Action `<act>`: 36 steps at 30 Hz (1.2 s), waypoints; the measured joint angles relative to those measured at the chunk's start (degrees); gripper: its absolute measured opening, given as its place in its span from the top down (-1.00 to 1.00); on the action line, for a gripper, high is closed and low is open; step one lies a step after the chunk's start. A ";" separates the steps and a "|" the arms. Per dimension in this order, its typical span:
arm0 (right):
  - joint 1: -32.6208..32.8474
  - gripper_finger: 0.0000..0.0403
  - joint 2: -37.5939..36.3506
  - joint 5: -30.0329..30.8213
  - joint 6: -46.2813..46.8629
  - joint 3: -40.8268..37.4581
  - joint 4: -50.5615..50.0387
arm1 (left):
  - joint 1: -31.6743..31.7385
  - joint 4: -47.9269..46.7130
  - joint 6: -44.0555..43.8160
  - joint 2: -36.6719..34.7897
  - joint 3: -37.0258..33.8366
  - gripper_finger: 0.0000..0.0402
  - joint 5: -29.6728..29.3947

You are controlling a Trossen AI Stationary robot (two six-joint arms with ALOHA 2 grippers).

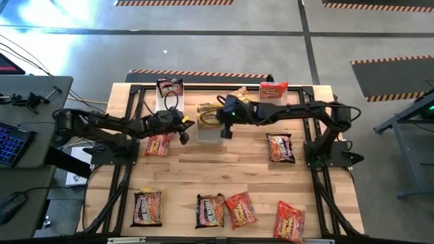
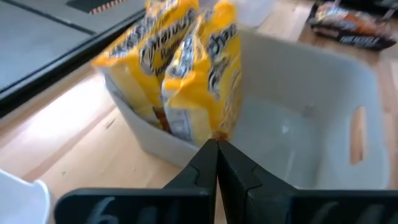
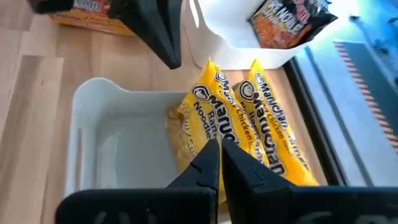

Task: Sort Maruchan noodles
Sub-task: Put the bottom left black noodle pack into the white bin

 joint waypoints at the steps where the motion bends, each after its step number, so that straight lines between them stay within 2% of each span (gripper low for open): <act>1: 0.49 1.00 -0.62 0.45 0.29 -0.66 0.02 | -0.16 -0.07 0.05 -0.69 0.00 1.00 0.02; 3: 1.27 1.00 -1.49 0.09 1.37 -2.93 1.59 | -0.75 -0.48 0.08 -2.03 0.00 1.00 0.11; 8: 3.09 1.00 -2.53 -0.26 4.63 -12.05 12.72 | -3.16 -1.23 2.25 -4.64 0.00 1.00 0.39; 16: 5.62 1.00 -8.33 0.54 8.62 -23.90 32.80 | -9.23 -6.31 0.47 -10.34 0.11 1.00 5.41; 21: 6.83 1.00 -14.38 0.47 9.25 -31.35 41.34 | -13.84 -18.77 -1.98 -13.28 3.37 1.00 6.04; 27: 7.95 1.00 -20.93 0.92 9.90 -37.61 43.56 | -19.69 -37.50 -7.39 -13.66 10.26 0.99 6.03; 33: 7.99 1.00 -24.45 1.02 10.66 -39.88 42.82 | -25.14 -60.60 -19.54 -13.47 16.75 0.87 7.33; 36: 7.99 1.00 -24.54 0.98 10.45 -39.86 42.50 | -28.29 -67.53 -27.32 -13.45 18.80 0.75 12.25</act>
